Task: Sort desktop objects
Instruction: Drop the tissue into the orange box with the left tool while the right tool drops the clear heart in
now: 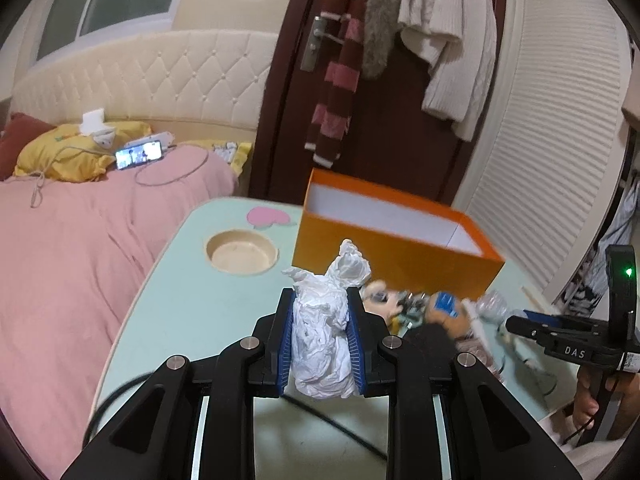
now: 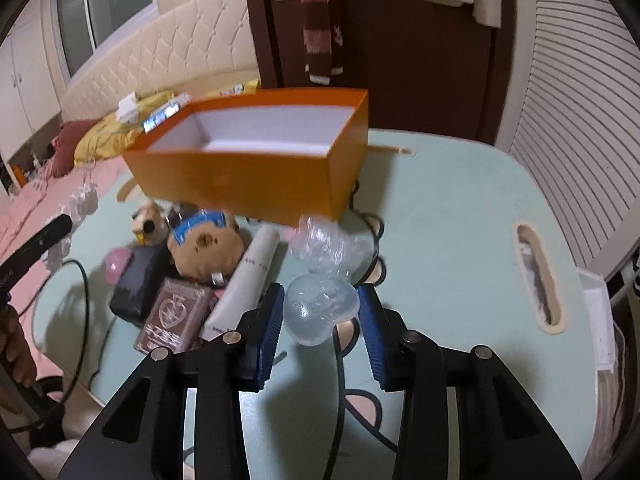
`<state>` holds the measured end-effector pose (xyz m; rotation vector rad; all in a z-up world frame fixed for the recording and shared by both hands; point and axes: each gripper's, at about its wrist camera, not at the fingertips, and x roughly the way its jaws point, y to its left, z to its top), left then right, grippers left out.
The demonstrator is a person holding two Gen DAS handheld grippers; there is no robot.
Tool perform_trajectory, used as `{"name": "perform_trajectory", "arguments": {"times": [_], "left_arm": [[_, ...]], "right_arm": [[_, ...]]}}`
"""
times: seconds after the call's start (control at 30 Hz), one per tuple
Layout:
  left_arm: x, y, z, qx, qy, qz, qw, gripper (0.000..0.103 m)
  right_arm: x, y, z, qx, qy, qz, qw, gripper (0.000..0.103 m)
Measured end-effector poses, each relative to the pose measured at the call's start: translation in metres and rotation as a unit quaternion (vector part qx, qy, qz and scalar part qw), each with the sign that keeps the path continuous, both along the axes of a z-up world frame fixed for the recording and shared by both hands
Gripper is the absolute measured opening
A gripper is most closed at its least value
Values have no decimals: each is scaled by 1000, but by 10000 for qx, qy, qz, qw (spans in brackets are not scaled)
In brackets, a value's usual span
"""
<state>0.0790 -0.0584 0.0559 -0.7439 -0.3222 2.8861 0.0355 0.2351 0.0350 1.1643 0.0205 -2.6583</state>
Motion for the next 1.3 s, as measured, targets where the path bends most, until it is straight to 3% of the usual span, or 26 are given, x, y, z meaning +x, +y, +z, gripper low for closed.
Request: {"name": "perform_trajectory", "arguments": {"times": [0.1,0.23,0.4,0.53,0.83,0.9,1.0,1.2,1.3], "left_arm": [[-2,3,18,-23,213,20,9998,22],[-20,21,42,-368,449,-212,9981,22],[-64,43,60,-789,436,-480,9948,22],[-104,50,51,-830,73,-651,9944,22],[-149,52,6,-709,-705,-637,9929,22],[-149,51,3,-669,-703,-604,9934,28],[-148,52,3,-610,-659,-579,9943,51],[-143,56,2,-717,-591,-602,9938,56],[-140,53,6,-490,-574,-639,9951,64]], "right_arm": [[1,0,16,-190,128,50,9997,40],[-2,-10,39,-281,399,317,9983,40],[-26,-30,62,-174,784,469,9957,40],[-56,-40,64,-178,823,405,9956,40],[-109,-45,35,-405,226,331,9984,40],[-114,-45,27,-426,94,331,9985,40],[-115,-49,24,-311,216,389,9985,40],[-115,-51,20,-235,306,461,9982,41],[-115,-52,20,-290,310,533,9977,46]]}}
